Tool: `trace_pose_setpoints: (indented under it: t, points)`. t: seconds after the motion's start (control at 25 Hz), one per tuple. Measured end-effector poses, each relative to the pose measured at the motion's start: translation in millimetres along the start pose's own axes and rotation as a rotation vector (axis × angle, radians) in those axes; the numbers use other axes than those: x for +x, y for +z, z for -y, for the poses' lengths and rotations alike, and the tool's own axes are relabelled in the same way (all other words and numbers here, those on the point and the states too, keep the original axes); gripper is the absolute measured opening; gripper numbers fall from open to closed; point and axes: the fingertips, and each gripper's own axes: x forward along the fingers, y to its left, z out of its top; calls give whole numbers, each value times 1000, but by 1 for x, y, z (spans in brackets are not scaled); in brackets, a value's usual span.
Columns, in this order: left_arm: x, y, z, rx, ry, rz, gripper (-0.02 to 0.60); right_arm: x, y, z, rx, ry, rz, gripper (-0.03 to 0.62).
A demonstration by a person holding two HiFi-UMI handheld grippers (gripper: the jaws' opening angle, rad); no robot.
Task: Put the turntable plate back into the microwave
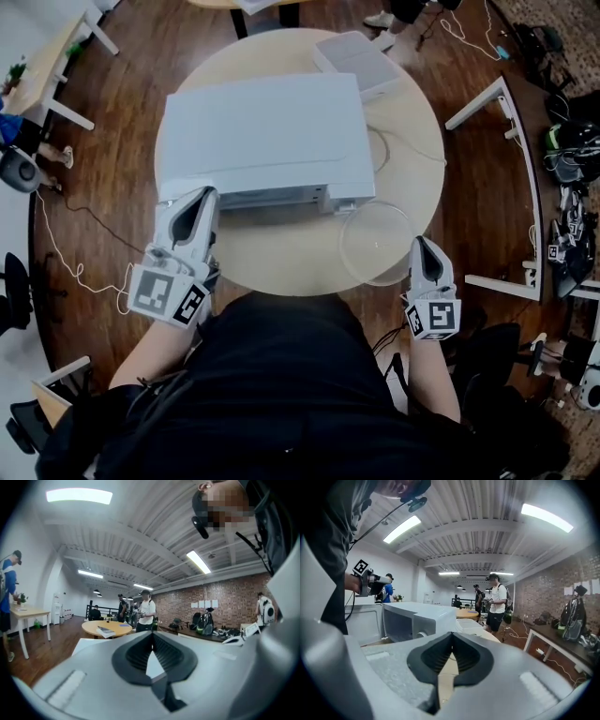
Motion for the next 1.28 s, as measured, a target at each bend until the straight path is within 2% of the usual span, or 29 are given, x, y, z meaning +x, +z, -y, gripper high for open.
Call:
trace_pose_setpoints:
  t: [0.16, 0.4, 0.56, 0.84, 1.28]
  points:
    - [2, -4, 10, 17, -32, -11, 3, -10, -11, -3, 47, -20, -3, 0]
    - [6, -3, 21, 31, -67, -31, 3, -28, -55, 10, 118, -129, -77, 0]
    - [13, 1, 26, 51, -89, -35, 3, -33, -76, 8, 139, -133, -114, 0]
    - [21, 9, 45, 87, -130, -37, 3, -42, -93, 13, 234, -164, -112, 0]
    - [29, 9, 56, 112, -131, -58, 3, -46, -157, 10, 300, -173, -212, 0]
